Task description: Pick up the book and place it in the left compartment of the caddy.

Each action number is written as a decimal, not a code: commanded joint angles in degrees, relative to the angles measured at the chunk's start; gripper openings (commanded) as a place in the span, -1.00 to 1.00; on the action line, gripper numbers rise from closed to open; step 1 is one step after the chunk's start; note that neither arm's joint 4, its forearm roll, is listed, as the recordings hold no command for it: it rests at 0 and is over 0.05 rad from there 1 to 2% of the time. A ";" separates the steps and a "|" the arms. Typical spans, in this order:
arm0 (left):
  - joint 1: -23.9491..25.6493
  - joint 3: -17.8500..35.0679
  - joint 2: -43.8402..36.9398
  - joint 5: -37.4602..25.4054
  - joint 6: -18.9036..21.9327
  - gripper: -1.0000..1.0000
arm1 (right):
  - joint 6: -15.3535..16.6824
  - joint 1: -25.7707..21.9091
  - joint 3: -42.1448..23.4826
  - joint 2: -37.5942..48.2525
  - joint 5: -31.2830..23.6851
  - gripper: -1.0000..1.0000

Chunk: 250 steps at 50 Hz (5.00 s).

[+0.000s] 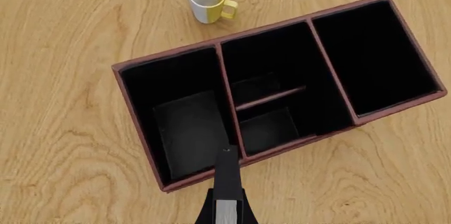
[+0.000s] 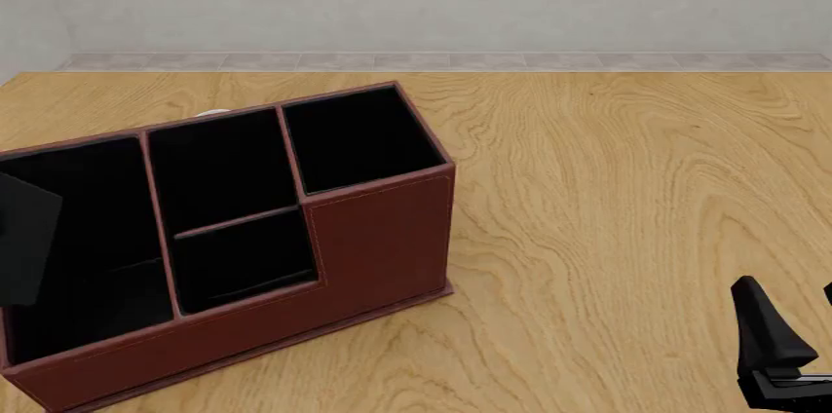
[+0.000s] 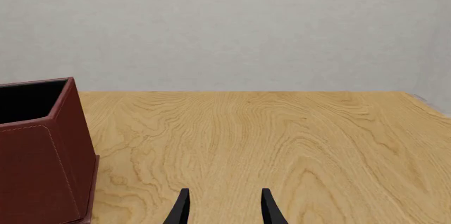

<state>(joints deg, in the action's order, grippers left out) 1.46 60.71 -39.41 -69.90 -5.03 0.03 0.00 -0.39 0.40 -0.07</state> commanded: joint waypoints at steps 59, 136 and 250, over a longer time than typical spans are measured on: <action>-3.61 2.89 -11.53 1.29 1.45 -1.00 | 0.00 0.00 0.08 -0.07 0.03 1.00; -9.03 -6.35 -26.69 20.54 4.28 -1.00 | -0.01 0.00 0.08 -0.07 0.02 1.00; -10.02 -16.78 -36.81 35.89 5.47 -1.00 | -0.02 0.00 0.08 -0.06 0.02 1.00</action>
<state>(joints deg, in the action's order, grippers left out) -8.54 44.67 -75.25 -35.69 -0.24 0.03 0.00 -0.40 0.40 -0.07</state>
